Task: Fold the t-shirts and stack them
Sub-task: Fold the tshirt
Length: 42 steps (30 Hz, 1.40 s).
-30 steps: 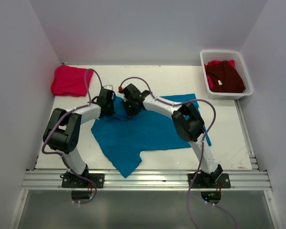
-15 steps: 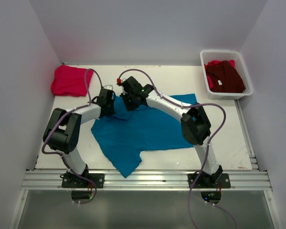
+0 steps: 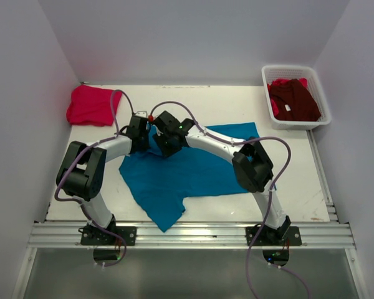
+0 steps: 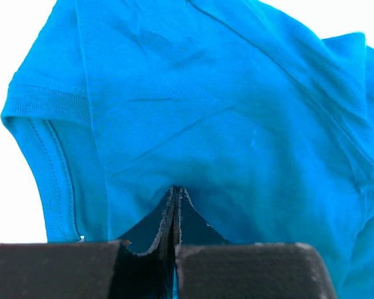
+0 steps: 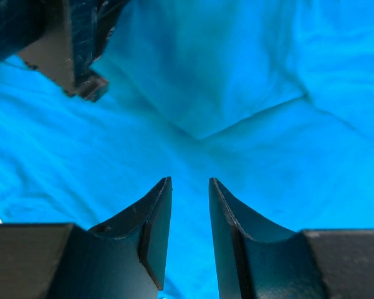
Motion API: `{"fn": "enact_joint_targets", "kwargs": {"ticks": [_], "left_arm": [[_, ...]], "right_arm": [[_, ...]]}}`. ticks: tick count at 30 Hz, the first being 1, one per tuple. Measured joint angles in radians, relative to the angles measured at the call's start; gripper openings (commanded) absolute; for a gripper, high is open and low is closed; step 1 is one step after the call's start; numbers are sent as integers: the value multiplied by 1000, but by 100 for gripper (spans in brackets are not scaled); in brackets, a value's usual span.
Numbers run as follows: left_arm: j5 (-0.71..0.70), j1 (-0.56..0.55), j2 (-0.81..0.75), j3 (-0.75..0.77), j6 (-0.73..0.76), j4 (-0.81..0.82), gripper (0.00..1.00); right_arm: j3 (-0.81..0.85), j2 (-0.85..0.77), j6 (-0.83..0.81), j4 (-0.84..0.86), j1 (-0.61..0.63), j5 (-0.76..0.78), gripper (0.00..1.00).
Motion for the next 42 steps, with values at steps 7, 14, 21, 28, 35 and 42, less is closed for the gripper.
{"fn": "enact_joint_targets", "kwargs": {"ticks": [7, 14, 21, 28, 35, 42], "left_arm": [[1, 2, 0, 0, 0, 1, 0], [1, 3, 0, 0, 0, 1, 0], [1, 3, 0, 0, 0, 1, 0], [1, 3, 0, 0, 0, 1, 0], [2, 3, 0, 0, 0, 1, 0], [2, 3, 0, 0, 0, 1, 0]], "right_arm": [[15, 19, 12, 1, 6, 1, 35], [77, 100, 12, -8, 7, 6, 34], [106, 144, 12, -20, 7, 25, 34], [127, 145, 12, -24, 7, 57, 33], [159, 158, 12, -31, 7, 109, 31], [161, 171, 12, -41, 7, 132, 27]]}}
